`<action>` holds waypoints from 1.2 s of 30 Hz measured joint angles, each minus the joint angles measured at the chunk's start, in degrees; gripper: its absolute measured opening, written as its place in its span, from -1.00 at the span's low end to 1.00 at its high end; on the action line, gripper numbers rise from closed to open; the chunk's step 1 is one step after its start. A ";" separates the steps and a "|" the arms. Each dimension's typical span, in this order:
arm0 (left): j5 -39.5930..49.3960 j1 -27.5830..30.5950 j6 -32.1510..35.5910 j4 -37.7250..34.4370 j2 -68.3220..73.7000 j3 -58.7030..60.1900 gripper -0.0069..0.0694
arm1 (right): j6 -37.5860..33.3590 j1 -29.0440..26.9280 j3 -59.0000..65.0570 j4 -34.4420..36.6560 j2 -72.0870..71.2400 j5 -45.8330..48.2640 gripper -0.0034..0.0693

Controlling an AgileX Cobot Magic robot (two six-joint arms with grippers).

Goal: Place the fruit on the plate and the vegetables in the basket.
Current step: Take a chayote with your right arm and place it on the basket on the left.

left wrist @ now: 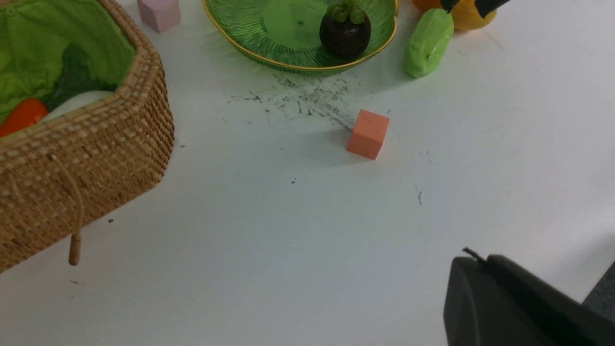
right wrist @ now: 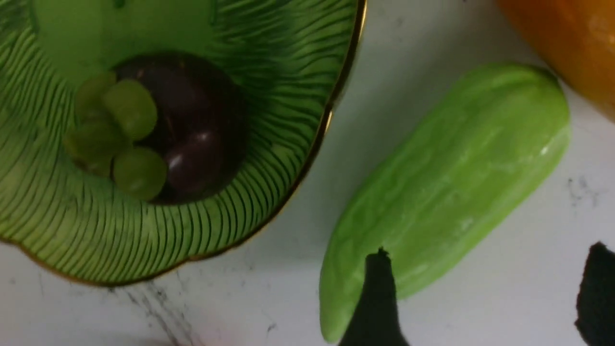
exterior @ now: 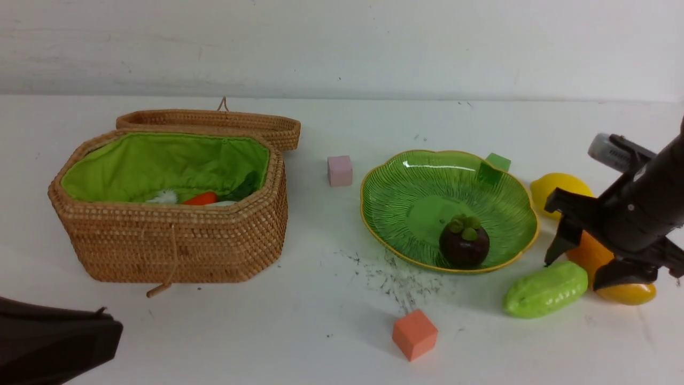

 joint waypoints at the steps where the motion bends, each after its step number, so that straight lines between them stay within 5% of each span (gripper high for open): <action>1: 0.00 0.00 0.59 0.00 0.00 0.00 -0.85 | 0.68 0.00 0.00 -0.17 0.82 -0.45 0.55; 18: 0.65 0.00 2.51 -0.57 0.00 0.00 -0.85 | 5.48 0.00 -0.06 -1.14 10.47 -5.01 0.57; 25: 0.67 0.00 2.51 -1.63 0.00 0.00 -0.85 | 2.82 1.32 -0.25 -2.44 11.26 -1.99 0.34; 36: 0.67 0.00 2.97 -1.61 0.00 0.00 -0.85 | -0.47 2.86 -0.05 -4.57 7.34 6.26 0.34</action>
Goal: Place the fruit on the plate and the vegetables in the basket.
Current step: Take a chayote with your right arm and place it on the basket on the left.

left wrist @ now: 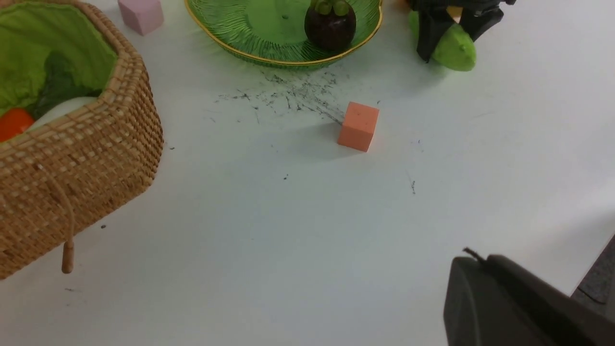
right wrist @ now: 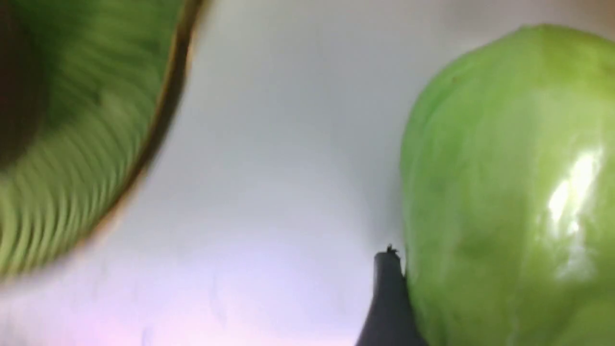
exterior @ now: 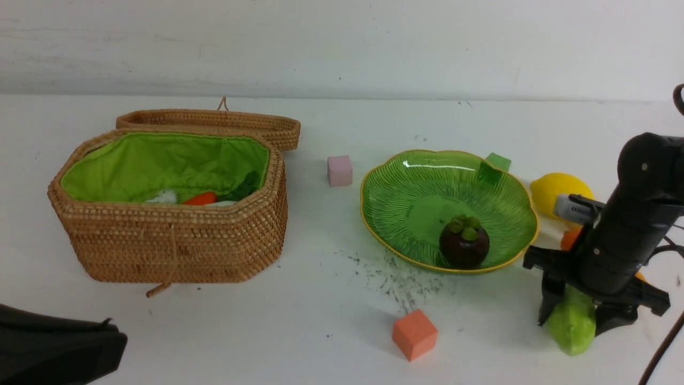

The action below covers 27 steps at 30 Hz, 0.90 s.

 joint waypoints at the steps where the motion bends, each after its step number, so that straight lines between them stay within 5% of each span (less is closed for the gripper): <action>1: 0.00 0.00 0.00 0.06 0.00 0.00 -0.85 | -0.07 0.28 0.00 -0.16 -0.76 0.49 0.34; 6: -0.24 0.00 -1.24 4.07 0.00 0.00 -0.85 | -0.75 6.19 -1.24 -1.02 -14.06 4.22 0.34; 12: -0.25 0.00 -14.08 18.10 0.00 0.00 -0.85 | -10.28 18.43 -15.24 0.48 -18.67 4.26 0.34; 19: 1.48 0.00 -33.83 34.83 0.00 0.00 -0.85 | -31.85 31.42 -39.24 7.35 -5.67 -3.55 0.34; 27: 2.66 0.00 -39.26 38.07 0.00 0.00 -0.85 | -46.18 37.13 -57.91 9.54 16.23 -17.62 0.34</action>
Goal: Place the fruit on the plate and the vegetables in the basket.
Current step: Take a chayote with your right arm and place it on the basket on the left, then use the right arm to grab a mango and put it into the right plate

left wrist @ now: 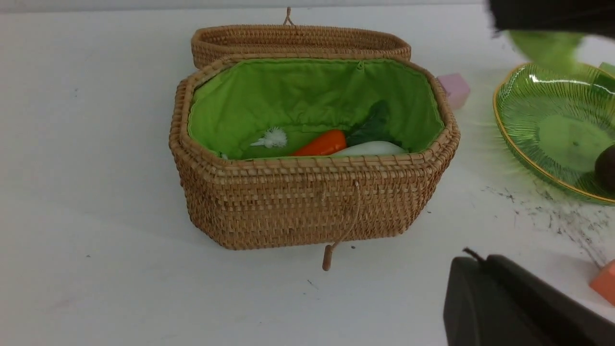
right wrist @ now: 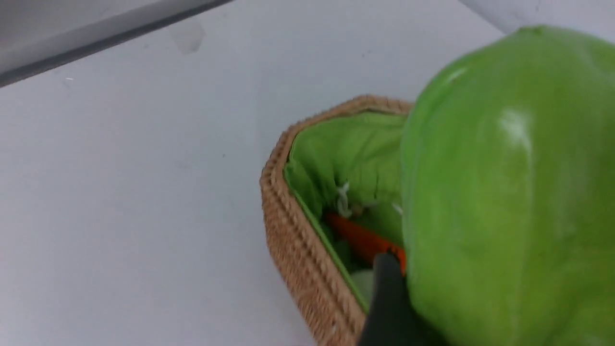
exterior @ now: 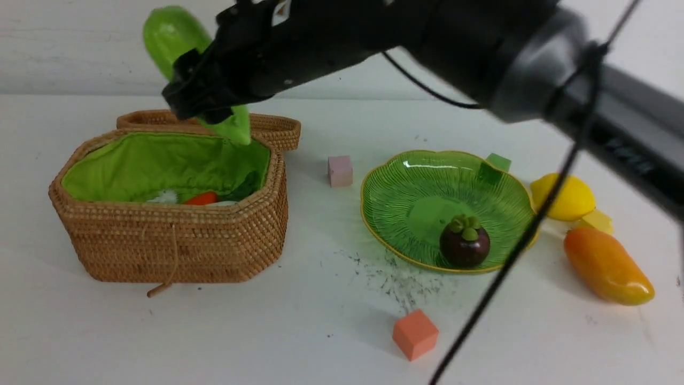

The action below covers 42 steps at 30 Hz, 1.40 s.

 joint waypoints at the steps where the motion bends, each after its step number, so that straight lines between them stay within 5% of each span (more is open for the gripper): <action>1: 0.00 0.00 -0.05 -0.03 0.00 0.00 -0.85 | -0.44 0.01 -1.78 0.00 3.07 -1.99 0.34; 4: 0.06 0.00 0.06 -0.86 0.00 0.00 -0.85 | -0.62 0.01 -3.98 0.00 7.61 -5.89 0.35; 10: 0.18 0.00 2.50 -3.11 0.00 0.00 -0.85 | -0.74 -0.29 -4.75 -0.22 11.89 -6.69 0.92; 14: -0.04 0.00 2.88 -4.00 0.00 0.00 -0.85 | -0.74 -0.36 -5.01 -0.97 9.95 -3.17 0.91; 17: -0.58 0.00 5.24 -5.54 0.00 0.00 -0.85 | 1.38 -0.41 -5.01 -3.01 5.29 4.98 0.71; 23: -6.02 0.00 20.08 -17.78 0.00 0.00 -0.85 | 10.49 -2.20 -5.66 -14.47 -9.56 30.65 -0.26; 24: -6.89 0.00 22.73 -20.41 0.00 0.00 -0.85 | 11.48 -3.14 -5.53 -16.56 -11.59 32.86 -0.50; 28: -8.89 0.00 30.22 -29.60 0.00 0.00 -0.85 | 15.57 -6.98 -1.86 -19.53 -18.40 34.58 -0.92; 31: -9.00 0.00 33.70 -33.32 0.00 0.00 -0.85 | 17.84 -9.95 3.44 -19.88 -23.28 34.58 -0.94; 36: -9.02 0.00 43.10 -41.54 0.00 0.00 -0.85 | 23.44 -24.98 28.68 -22.72 -36.44 34.46 -0.87; 40: -9.02 0.00 47.39 -44.92 0.00 0.00 -0.85 | 24.66 -35.70 43.65 -22.34 -38.23 32.58 -0.63; 42: -9.02 0.00 48.51 -45.78 0.00 0.00 -0.85 | 23.68 -41.29 50.89 -20.74 -36.19 27.73 -0.35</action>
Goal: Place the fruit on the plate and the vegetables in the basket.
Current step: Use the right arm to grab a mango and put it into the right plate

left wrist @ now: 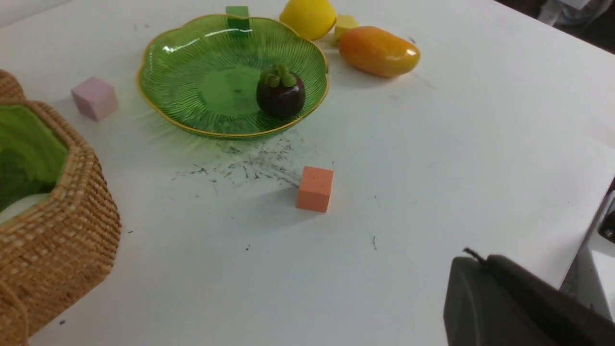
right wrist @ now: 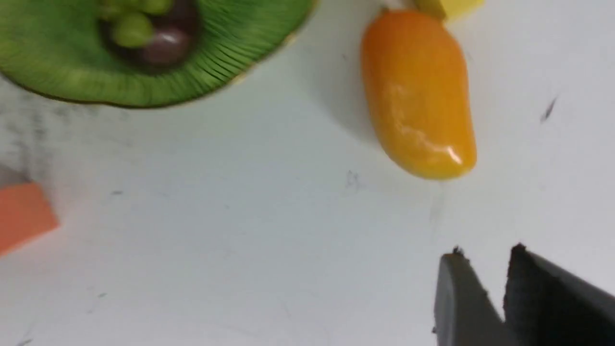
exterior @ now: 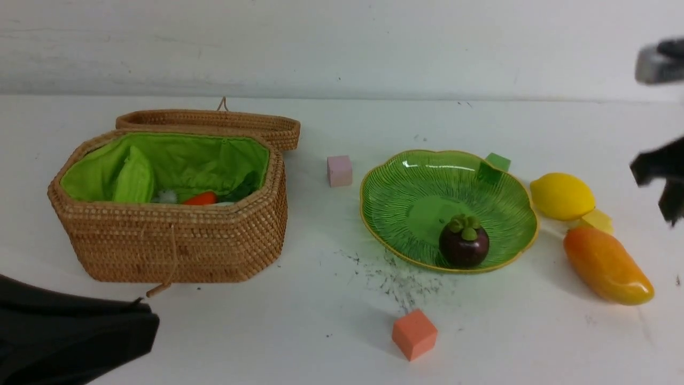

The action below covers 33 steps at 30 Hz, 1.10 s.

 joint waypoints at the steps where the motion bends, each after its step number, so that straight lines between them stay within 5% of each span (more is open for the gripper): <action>1: 0.00 0.00 0.26 -0.16 0.00 0.00 -0.85 | -0.58 -1.70 2.03 0.86 0.78 -2.42 -0.22; 5: 0.00 0.00 0.56 -0.38 0.00 0.00 -0.85 | -3.39 -6.15 6.68 4.90 6.14 -11.41 0.39; 6: 0.00 0.00 0.57 -0.38 0.00 0.00 -0.85 | -5.06 -6.66 6.96 6.85 8.93 -15.08 0.67; 9: 0.00 0.00 0.62 -0.38 0.00 0.00 -0.85 | -7.75 -6.55 6.96 8.80 12.26 -20.79 0.92; 21: 0.05 0.00 0.62 -0.75 0.00 0.00 -0.85 | -10.15 -6.57 6.96 8.62 23.83 -30.28 0.84; 25: 0.27 0.00 0.62 -0.75 0.00 0.00 -0.84 | -10.20 -6.35 6.96 9.33 24.45 -28.24 0.67; 33: 0.45 0.00 0.62 -0.80 0.00 0.00 -0.84 | -10.16 -5.27 6.96 11.33 21.61 -17.56 0.67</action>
